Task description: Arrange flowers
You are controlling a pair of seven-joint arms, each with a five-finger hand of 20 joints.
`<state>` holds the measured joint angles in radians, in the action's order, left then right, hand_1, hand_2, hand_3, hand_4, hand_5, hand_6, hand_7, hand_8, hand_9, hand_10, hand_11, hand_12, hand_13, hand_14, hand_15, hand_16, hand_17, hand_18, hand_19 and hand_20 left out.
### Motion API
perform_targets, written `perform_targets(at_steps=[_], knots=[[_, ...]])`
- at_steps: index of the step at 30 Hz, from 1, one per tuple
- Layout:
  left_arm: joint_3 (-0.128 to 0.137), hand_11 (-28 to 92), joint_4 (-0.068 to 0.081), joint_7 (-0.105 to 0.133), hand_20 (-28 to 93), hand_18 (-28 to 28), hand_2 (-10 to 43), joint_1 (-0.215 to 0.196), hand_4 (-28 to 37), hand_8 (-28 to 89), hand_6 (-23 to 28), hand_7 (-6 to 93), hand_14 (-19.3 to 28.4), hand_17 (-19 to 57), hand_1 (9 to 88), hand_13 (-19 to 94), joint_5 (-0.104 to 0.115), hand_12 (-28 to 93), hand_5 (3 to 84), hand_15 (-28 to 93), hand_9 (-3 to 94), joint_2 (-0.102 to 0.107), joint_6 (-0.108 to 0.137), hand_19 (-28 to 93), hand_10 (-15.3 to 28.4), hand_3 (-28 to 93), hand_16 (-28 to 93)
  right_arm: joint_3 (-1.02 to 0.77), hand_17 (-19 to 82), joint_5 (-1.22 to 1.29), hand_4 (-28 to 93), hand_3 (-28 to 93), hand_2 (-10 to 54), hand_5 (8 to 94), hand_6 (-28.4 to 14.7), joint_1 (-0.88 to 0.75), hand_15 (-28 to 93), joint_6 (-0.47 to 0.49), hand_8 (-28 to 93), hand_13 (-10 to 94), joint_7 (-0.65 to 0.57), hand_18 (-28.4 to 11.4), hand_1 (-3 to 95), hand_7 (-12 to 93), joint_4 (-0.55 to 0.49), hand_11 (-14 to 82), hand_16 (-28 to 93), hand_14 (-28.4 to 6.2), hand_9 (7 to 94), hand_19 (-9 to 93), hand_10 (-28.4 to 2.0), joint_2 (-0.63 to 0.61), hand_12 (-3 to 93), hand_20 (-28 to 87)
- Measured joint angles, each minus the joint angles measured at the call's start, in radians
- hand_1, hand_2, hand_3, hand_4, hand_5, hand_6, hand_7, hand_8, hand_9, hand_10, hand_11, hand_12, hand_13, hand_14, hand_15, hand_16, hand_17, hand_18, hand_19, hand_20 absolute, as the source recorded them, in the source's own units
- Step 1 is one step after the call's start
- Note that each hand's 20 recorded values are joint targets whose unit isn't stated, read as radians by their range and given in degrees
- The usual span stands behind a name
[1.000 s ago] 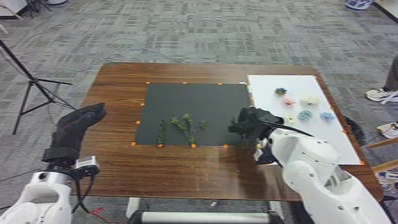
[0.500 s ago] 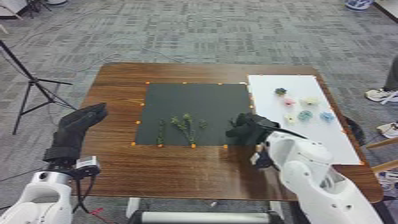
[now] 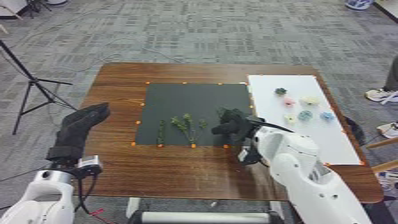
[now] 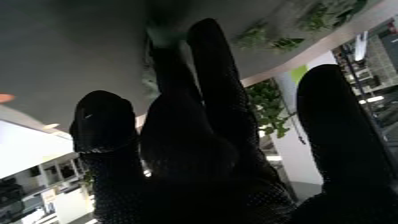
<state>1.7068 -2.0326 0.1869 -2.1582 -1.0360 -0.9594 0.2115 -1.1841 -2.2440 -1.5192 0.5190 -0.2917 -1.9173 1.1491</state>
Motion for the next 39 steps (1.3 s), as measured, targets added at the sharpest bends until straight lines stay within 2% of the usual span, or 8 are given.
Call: perform_targets(at_steps=[13,25,28,33,39], knots=[[-0.005,19,0.001,0.002,12,10.7,-6.0,0.003,-20.4,-8,2.6,16.3,16.7,-1.7,25.0,33,0.000,11,46.6,13,45.6,-0.001,-0.001,0,12.7,70,1,0.013,52,0.001,-8,67,8.1,65.6,-4.8,0.024,74,-0.017,-6,89,0.006,-24.8,16.8,33,0.009,9.5,30,-4.3,71.1,93,-15.7,0.008,12.5,40],[-0.004,18,0.000,0.003,12,10.7,-6.0,0.001,-20.4,-8,2.6,16.3,16.6,-1.7,25.0,33,0.000,11,46.5,13,45.6,-0.001,0.000,0,12.7,70,1,0.012,52,0.020,-7,67,8.1,65.1,-4.6,0.020,74,-0.017,-6,89,0.024,-25.0,16.9,33,-0.035,9.4,30,-4.4,71.0,93,-14.8,-0.018,12.9,40],[-0.005,18,0.001,0.003,12,10.7,-6.0,0.003,-20.4,-8,2.7,16.3,16.5,-1.7,25.0,33,0.000,11,46.7,13,45.6,-0.002,0.000,0,12.7,70,1,0.012,51,0.021,-7,67,8.0,64.1,-4.5,0.018,74,-0.050,-6,88,0.037,-25.2,16.7,33,-0.035,9.2,30,-4.7,69.5,93,-14.5,-0.019,12.9,40],[-0.010,18,0.002,0.003,12,10.7,-5.9,0.007,-20.4,-8,2.6,16.2,16.6,-1.7,24.9,33,0.000,11,46.6,13,45.6,-0.002,-0.001,0,12.7,70,1,0.021,50,0.009,-7,67,7.9,63.1,-4.6,0.019,75,-0.186,-7,87,0.067,-25.4,16.5,31,-0.002,8.8,30,-4.9,67.2,93,-14.4,-0.018,12.7,40],[-0.009,19,0.002,0.003,12,10.7,-6.1,0.005,-20.3,-8,2.7,16.3,16.6,-1.7,24.9,33,0.000,11,46.6,13,45.6,-0.004,-0.001,0,12.7,70,1,0.020,50,-0.019,-8,67,7.9,62.8,-4.6,0.019,75,-0.167,-6,87,0.075,-25.5,16.6,31,0.053,8.8,30,-5.1,67.0,93,-14.4,-0.011,12.5,40]])
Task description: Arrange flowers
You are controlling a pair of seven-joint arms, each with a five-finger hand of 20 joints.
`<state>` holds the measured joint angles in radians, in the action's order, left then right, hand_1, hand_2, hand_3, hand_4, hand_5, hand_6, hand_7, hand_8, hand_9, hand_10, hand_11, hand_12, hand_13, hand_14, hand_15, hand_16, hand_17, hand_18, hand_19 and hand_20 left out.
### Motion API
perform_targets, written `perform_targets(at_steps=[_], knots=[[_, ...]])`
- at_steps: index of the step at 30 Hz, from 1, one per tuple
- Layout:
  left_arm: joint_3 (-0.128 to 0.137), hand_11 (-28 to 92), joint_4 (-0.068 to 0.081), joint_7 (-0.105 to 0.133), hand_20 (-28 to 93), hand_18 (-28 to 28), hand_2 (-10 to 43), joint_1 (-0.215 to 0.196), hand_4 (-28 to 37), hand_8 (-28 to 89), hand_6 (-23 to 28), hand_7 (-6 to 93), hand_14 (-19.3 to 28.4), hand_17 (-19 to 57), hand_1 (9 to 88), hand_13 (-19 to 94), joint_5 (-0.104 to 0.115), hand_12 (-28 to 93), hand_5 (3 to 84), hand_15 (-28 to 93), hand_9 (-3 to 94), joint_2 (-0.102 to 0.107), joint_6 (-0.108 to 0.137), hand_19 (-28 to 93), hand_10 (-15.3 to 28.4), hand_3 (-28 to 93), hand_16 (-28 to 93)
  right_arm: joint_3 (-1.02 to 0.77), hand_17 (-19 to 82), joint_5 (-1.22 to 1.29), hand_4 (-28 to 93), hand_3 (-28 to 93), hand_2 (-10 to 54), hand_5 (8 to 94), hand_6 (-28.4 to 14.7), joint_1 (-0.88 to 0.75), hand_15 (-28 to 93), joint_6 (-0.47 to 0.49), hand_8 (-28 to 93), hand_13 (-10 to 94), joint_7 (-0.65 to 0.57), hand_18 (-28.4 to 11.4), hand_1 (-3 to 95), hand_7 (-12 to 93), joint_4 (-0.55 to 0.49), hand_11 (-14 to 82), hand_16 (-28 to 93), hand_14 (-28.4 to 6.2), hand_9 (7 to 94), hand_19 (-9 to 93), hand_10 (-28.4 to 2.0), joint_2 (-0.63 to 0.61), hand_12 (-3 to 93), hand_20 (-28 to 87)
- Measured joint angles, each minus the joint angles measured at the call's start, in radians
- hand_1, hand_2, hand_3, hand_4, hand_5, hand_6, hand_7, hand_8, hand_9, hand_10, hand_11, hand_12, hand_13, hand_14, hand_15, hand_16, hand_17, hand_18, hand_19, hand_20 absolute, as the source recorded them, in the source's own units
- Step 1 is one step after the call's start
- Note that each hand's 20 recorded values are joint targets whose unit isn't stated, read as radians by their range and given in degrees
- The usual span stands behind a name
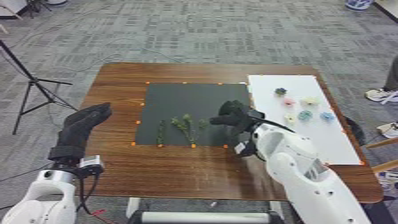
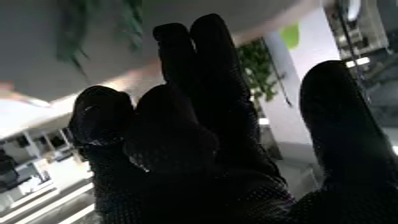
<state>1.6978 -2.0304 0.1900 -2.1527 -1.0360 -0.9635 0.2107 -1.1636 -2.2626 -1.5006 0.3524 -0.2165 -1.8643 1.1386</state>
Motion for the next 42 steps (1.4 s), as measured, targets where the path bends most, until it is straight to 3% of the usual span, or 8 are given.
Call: perform_targets(at_steps=[27,42], knots=[[0.000,18,0.001,-0.003,12,10.8,-6.1,0.000,-20.4,-8,2.7,16.2,16.6,-1.8,25.0,33,0.000,11,46.7,13,45.6,0.000,-0.005,0,12.7,70,1,-0.012,50,0.022,-8,67,8.1,63.4,-4.5,-0.061,76,0.037,-6,88,-0.017,-25.8,16.4,30,-0.042,9.0,30,-5.1,67.7,93,-14.7,-0.016,12.5,40],[-0.011,19,0.003,-0.003,12,10.8,-5.9,0.009,-20.4,-8,2.6,16.3,16.6,-1.8,25.0,33,0.000,11,46.5,13,45.6,0.000,-0.007,0,12.8,70,1,-0.013,51,0.034,-8,68,7.4,65.0,-4.4,-0.052,76,-0.017,-6,88,0.010,-25.6,15.5,30,-0.072,9.3,30,-5.0,69.5,93,-14.2,-0.023,12.9,41]])
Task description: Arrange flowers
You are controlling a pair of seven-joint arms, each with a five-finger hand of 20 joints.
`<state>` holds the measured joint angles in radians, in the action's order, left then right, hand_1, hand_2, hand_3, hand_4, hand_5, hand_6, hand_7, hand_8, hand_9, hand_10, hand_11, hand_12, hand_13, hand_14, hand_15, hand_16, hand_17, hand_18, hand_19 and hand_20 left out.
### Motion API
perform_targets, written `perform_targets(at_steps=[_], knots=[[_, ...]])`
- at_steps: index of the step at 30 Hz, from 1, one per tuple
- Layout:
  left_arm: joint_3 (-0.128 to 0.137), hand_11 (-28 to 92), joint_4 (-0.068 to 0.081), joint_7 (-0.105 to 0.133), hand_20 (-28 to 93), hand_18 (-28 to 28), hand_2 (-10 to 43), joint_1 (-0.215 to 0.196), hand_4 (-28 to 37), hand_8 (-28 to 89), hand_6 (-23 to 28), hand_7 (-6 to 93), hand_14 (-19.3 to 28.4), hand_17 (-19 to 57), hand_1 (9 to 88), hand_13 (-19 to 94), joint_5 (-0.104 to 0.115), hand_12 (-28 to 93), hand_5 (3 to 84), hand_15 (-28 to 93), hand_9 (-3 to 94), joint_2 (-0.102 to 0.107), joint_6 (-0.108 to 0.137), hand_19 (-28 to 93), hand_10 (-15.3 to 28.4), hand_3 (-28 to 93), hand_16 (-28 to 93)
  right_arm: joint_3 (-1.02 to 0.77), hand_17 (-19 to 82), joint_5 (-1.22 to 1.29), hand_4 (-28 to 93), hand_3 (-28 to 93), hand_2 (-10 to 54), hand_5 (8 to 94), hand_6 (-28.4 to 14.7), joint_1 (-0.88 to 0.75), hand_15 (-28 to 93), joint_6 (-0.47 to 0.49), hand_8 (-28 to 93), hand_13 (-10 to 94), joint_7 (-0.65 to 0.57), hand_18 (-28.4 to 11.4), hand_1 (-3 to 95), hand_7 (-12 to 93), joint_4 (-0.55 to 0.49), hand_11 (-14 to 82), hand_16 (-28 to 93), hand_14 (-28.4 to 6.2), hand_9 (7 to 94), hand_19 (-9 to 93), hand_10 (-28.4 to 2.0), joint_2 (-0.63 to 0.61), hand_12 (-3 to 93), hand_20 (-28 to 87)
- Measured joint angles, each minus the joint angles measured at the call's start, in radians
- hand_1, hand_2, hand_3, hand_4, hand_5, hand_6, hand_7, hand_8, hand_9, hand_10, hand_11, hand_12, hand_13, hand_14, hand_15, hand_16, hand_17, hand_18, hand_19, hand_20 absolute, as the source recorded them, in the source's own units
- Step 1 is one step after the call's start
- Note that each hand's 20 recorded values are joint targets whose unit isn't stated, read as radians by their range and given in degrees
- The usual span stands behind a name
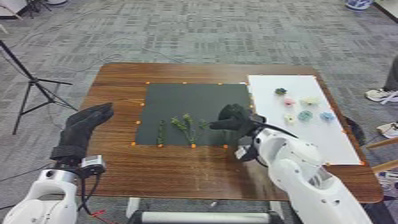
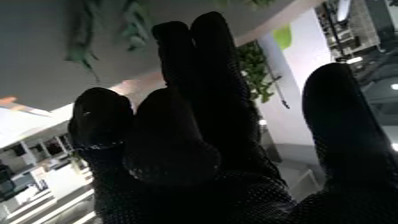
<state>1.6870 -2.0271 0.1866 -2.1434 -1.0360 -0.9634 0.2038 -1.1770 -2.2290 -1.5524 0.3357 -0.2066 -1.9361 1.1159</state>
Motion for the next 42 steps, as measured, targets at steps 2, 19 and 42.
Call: perform_targets(at_steps=[2,19,42], knots=[[0.000,19,0.000,0.000,12,10.8,-6.0,0.000,-20.4,-8,2.6,16.3,16.6,-1.8,25.0,33,0.000,11,46.6,13,45.7,0.000,0.000,1,12.7,70,1,-0.003,51,0.003,-8,67,7.1,64.9,-4.3,0.001,76,0.000,-6,88,0.004,-25.6,15.7,30,-0.009,9.3,30,-5.1,69.5,93,-14.3,0.000,12.9,41],[0.005,19,-0.002,0.003,13,11.1,-5.9,-0.014,-20.4,-8,2.6,16.2,16.7,-1.3,25.0,33,0.000,11,46.6,13,45.6,-0.001,0.001,1,12.7,70,1,-0.107,34,-0.152,-20,72,-9.5,48.6,-0.9,-0.041,56,-0.527,-11,73,0.228,-22.1,29.2,33,0.011,15.0,26,-7.9,61.2,68,-11.7,-0.149,17.6,46],[0.004,19,-0.004,0.003,13,11.3,-6.0,-0.017,-20.5,-8,2.7,16.1,16.7,-1.2,25.2,33,0.001,11,46.6,13,45.5,-0.002,0.001,2,12.7,70,1,-0.334,36,-0.239,-22,70,-9.5,57.1,-1.6,-0.096,73,-0.194,-11,75,0.177,-24.0,26.7,36,0.142,32.3,29,-8.3,68.2,78,-11.5,-0.334,25.8,50]])
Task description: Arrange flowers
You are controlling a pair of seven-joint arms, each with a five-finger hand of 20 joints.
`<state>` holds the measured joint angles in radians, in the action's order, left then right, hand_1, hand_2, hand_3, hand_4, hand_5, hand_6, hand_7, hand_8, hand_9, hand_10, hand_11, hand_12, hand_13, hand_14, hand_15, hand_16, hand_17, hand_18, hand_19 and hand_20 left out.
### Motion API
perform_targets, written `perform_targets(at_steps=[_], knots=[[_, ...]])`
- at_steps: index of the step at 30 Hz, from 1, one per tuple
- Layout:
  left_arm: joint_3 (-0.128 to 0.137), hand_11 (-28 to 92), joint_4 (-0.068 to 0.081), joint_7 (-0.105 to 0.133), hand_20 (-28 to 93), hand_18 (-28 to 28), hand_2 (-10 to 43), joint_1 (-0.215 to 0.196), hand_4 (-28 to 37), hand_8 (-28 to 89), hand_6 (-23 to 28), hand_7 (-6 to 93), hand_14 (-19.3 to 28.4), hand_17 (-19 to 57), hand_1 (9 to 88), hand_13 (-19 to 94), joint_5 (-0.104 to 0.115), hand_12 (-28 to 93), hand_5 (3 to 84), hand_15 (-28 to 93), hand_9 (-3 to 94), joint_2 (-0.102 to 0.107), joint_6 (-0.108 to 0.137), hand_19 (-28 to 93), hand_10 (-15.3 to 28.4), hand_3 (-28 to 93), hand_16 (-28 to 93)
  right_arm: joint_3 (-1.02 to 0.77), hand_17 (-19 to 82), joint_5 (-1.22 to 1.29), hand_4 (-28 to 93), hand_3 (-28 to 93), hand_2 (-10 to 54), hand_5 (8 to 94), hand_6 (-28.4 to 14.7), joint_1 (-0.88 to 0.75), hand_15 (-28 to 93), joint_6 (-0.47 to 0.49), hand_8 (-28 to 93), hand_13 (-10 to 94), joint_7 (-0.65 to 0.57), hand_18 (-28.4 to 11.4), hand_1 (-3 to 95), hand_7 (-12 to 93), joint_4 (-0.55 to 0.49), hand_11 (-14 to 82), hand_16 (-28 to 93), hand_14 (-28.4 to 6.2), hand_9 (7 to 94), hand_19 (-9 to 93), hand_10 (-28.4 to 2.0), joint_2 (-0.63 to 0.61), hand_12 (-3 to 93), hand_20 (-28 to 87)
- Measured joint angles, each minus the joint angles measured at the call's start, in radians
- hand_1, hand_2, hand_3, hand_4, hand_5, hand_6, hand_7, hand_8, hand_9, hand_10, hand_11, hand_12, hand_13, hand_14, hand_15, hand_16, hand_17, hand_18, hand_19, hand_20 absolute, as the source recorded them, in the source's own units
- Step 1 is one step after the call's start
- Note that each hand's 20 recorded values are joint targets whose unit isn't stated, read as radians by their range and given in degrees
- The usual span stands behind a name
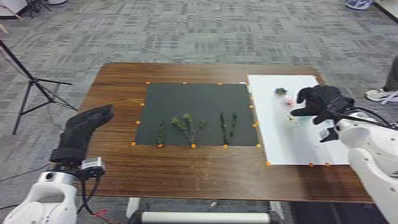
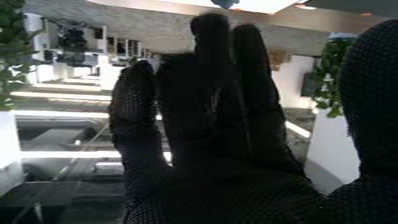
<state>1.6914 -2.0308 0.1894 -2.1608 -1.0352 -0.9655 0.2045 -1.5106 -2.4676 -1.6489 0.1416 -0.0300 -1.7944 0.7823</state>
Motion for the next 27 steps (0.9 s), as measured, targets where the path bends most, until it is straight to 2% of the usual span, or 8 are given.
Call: perform_targets(at_steps=[6,17,21,24,26,27], knots=[[0.000,19,-0.001,-0.001,13,11.3,-5.9,-0.002,-20.6,-8,2.7,16.3,16.8,-1.2,25.1,33,0.000,11,46.6,13,45.6,0.000,0.000,2,12.8,70,1,0.071,38,0.018,-21,68,-9.5,60.9,-2.3,0.002,74,-0.048,-10,77,-0.100,-24.5,25.3,34,0.005,33.6,29,-7.7,71.7,80,-12.1,0.002,26.4,50],[-0.001,19,-0.001,-0.003,13,11.3,-5.8,0.000,-20.6,-8,2.6,16.3,16.8,-1.1,25.2,33,-0.001,11,46.6,14,45.6,0.000,-0.003,2,12.8,70,1,0.152,41,0.009,-21,67,-9.5,64.8,-3.2,0.040,73,-0.031,-8,81,-0.119,-24.0,25.9,29,0.048,31.2,30,-5.2,76.3,82,-12.5,0.026,25.6,49],[0.000,19,-0.001,-0.003,13,11.3,-5.8,0.000,-20.5,-8,2.6,16.3,16.8,-1.1,25.2,33,0.000,11,46.6,13,45.6,0.000,-0.003,2,12.8,70,1,0.173,44,-0.005,-21,67,-9.5,67.1,-2.8,0.059,72,-0.032,-8,83,-0.137,-23.6,28.8,29,0.080,31.0,30,-4.0,78.6,84,-12.4,0.041,25.5,48],[0.000,19,-0.001,-0.001,13,11.3,-5.9,-0.001,-20.4,-8,2.7,16.2,16.8,-1.1,25.2,33,0.000,11,46.6,13,45.6,0.000,-0.003,2,12.8,70,1,0.184,46,-0.013,-21,67,-9.5,68.5,-2.2,0.068,72,-0.045,-7,85,-0.157,-23.0,35.1,30,0.098,31.3,30,-2.9,81.0,85,-11.7,0.047,25.6,47],[0.000,19,-0.001,-0.001,13,11.4,-5.8,-0.001,-20.5,-8,2.7,16.2,16.7,-1.1,25.2,33,0.000,11,46.6,14,45.6,-0.001,-0.003,2,12.8,70,1,0.190,47,-0.016,-22,64,-9.5,69.4,-1.5,0.071,71,-0.057,10,87,-0.175,-22.7,42.6,30,0.103,31.6,30,-2.4,82.7,86,-11.3,0.049,25.8,45],[0.000,19,-0.001,0.000,13,11.4,-5.8,-0.002,-20.5,-8,2.6,16.3,16.7,-1.1,25.2,33,0.000,11,46.6,14,45.6,-0.002,-0.003,2,12.8,70,1,0.194,48,-0.017,-22,62,-9.5,69.8,-1.1,0.072,71,-0.066,13,87,-0.186,-22.5,46.0,30,0.106,31.8,30,-2.1,83.3,87,-11.2,0.049,25.9,45]])
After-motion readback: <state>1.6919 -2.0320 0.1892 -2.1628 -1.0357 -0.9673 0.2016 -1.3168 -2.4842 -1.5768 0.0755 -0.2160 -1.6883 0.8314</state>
